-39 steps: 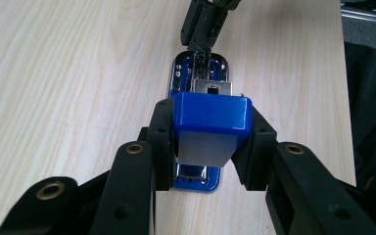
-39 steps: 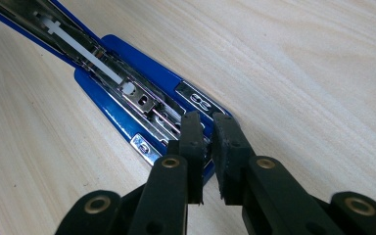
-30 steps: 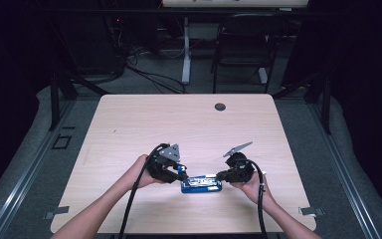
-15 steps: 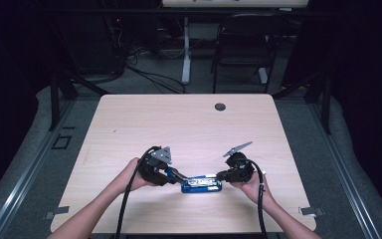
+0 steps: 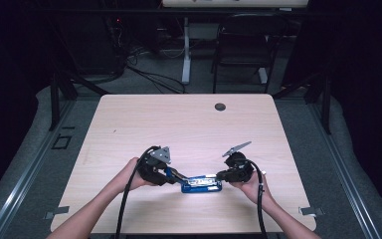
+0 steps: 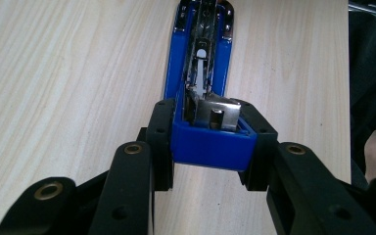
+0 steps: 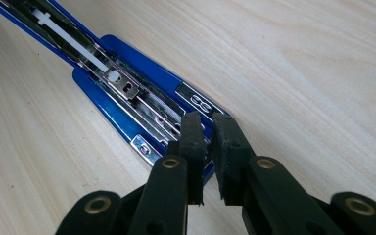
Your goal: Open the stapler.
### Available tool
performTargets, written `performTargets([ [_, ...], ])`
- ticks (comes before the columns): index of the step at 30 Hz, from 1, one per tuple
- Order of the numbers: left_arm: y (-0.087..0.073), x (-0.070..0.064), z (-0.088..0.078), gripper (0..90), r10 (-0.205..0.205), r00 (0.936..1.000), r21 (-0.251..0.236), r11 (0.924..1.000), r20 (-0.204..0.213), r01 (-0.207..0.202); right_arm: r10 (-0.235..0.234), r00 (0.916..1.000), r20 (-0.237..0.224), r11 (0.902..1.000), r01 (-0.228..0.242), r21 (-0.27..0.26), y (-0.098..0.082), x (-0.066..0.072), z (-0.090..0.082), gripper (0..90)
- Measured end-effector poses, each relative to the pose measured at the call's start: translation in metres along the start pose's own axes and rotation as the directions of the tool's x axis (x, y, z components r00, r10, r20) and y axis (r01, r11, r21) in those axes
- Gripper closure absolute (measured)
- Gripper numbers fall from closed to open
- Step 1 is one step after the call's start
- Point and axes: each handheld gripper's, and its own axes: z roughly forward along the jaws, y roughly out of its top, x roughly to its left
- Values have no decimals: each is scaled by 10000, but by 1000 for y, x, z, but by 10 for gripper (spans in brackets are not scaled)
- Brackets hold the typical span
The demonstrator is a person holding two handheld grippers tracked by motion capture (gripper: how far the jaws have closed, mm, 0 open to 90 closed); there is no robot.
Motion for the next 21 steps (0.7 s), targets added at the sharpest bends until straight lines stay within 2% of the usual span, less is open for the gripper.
performTargets([
  [4, -1, 0, -1, 652, 33, 10000, -5, 10000, 21, -33, -202, 9998, 53, 9992, 204, -342, 3, 4, -5, 839],
  [6, -1, 0, -1, 652, 58, 10000, 0, 10000, 15, -58, -551, 9980, 300, 9983, 556, -161, 5, 7, -6, 836],
  [8, -1, 0, -1, 651, 87, 10000, 7, 10000, 20, -87, -585, 9975, 401, 9982, 590, -114, 6, 10, -6, 815],
  [12, 0, 1, -1, 652, 116, 9999, 17, 9999, 36, -116, -760, 9951, 637, 9955, 794, -522, 9, 14, -12, 817],
  [14, 0, 1, -1, 652, 120, 9999, 33, 9999, 35, -120, -1002, 9939, 461, 9922, 1033, -699, 13, 18, -13, 850],
  [16, 0, 0, -1, 652, 134, 9999, 75, 9999, 25, -134, -1265, 9919, 148, 9898, 1272, -636, 18, 25, -11, 887],
  [17, 0, 0, -1, 651, 134, 9999, 82, 9999, 24, -134, -1429, 9897, -98, 9874, 1419, -695, 21, 30, -7, 900],
  [21, 0, 0, -1, 651, 160, 9999, 84, 9998, 27, -160, -1948, 9792, -560, 9798, 1917, -565, 31, 45, 4, 900],
])
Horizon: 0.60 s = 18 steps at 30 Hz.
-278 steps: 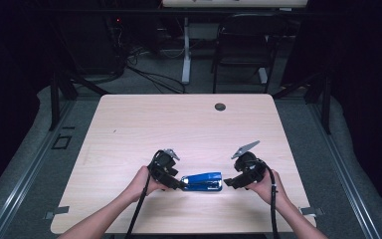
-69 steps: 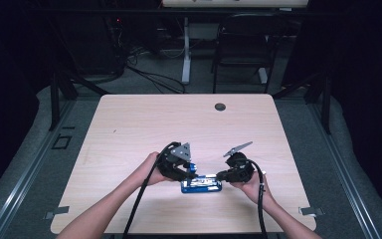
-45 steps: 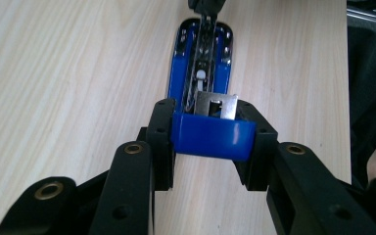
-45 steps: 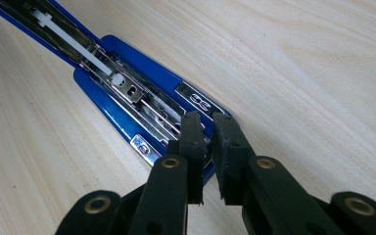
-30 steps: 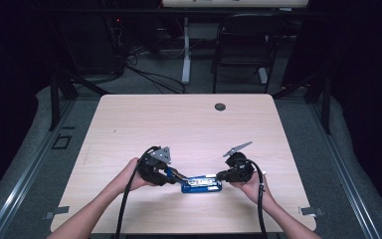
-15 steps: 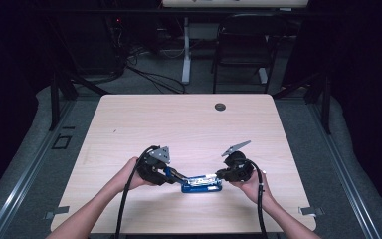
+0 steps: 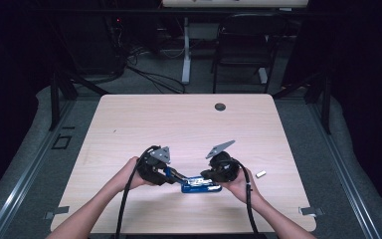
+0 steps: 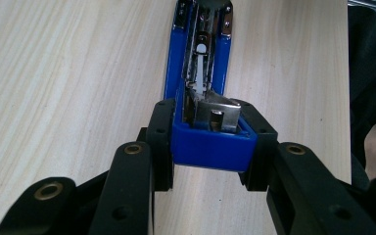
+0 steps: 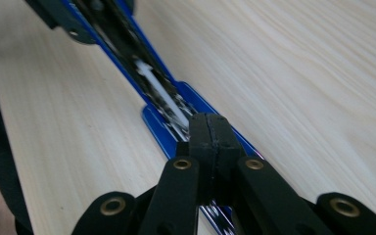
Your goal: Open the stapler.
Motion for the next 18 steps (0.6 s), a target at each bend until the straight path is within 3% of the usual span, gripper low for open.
performTargets([
  [8, 0, 1, 0, 651, 26, 10000, -5, 10000, 54, -26, -623, 9950, -776, 9980, 617, -93, 18, 16, 23, 900],
  [18, 0, 2, 0, 648, -21, 10000, 90, 10000, 49, 20, -880, 9919, -918, 9961, 881, -29, 29, 24, 33, 900],
])
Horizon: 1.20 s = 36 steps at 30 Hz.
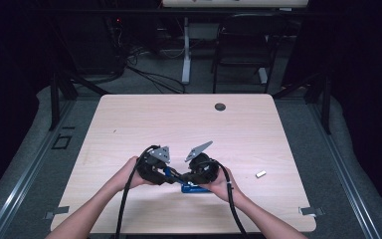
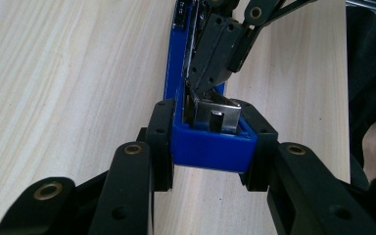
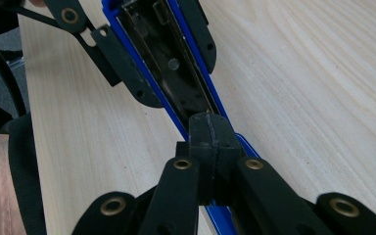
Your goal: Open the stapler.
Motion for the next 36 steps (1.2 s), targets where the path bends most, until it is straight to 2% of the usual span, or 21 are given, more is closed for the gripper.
performTargets([
  [2, 1, 0, 0, 646, 11, 10000, -26, 10000, 42, -11, 133, 9999, -43, 9999, -133, -106, -1, 0, 0, 900],
  [5, 1, 0, 0, 643, 20, 10000, -17, 10000, 48, -20, -21, 10000, -10, 10000, 21, 27, 0, 0, 0, 900],
  [6, 1, 0, 0, 643, 28, 10000, -7, 10000, 45, -28, 88, 10000, -12, 10000, -88, -15, -1, 0, 0, 900],
  [12, 1, 0, 1, 638, 9, 10000, -4, 10000, 22, -9, -37, 10000, -57, 9999, 37, 101, -1, -1, 0, 900],
  [14, 2, 0, 0, 631, -14, 10000, -71, 10000, 94, 14, -27, 10000, -60, 9999, 27, 127, -1, 0, 1, 900],
  [23, 5, -4, -11, 638, 56, 9999, -718, 9974, -161, -67, -17, 9999, -100, 9999, 18, 147, -1, -1, 1, 900],
  [30, 5, -4, -11, 639, 69, 9998, -865, 9962, -191, -85, 59, 9999, -100, 9999, -58, 105, -2, -2, 1, 900],
  [36, 4, -2, -11, 650, -16, 10000, -875, 9962, 20, 17, 65, 9999, -103, 9999, -63, 161, -1, -2, 1, 892],
])
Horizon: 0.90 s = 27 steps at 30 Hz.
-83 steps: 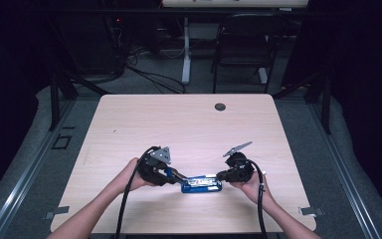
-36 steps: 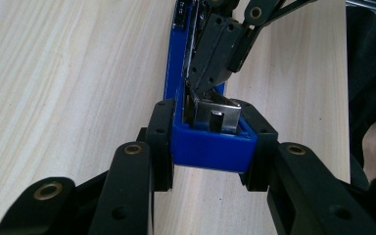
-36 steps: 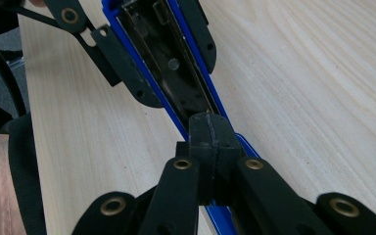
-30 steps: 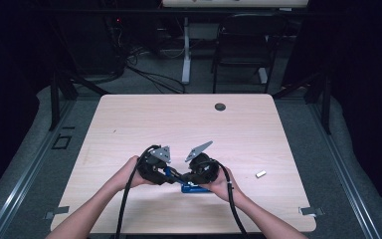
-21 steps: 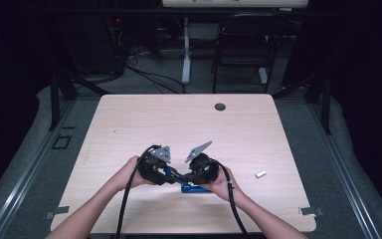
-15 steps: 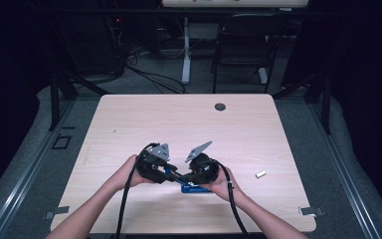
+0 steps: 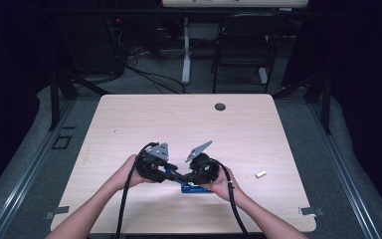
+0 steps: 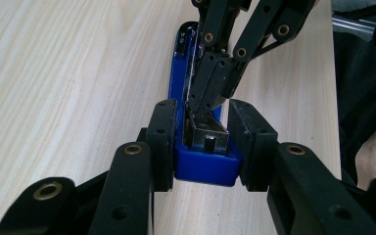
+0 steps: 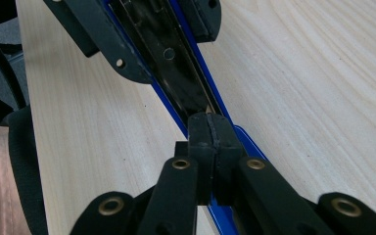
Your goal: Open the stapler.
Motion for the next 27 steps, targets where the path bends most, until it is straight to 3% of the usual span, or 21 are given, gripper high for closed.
performTargets([
  [7, -2, 2, -1, 652, 31, 9999, 31, 10000, 109, -32, 109, 9999, -51, 9999, -108, 112, -2, -6, -7, 899],
  [15, -2, 1, 0, 651, 50, 10000, -32, 10000, 33, -50, 371, 9973, 640, 9992, -378, 92, -11, -22, -28, 883],
  [21, -3, 1, 0, 650, 95, 9999, -7, 10000, 31, -95, 363, 9929, 1132, 9983, -413, 422, -21, -30, -41, 847],
  [24, -3, 1, 0, 649, 155, 9999, -26, 9999, -9, -155, 463, 9858, 1614, 9952, -595, 782, -28, -34, -48, 820],
  [27, -3, 1, 1, 650, 174, 9998, -26, 9998, -6, -174, 691, 9785, 1943, 9930, -863, 812, -35, -39, -57, 804],
])
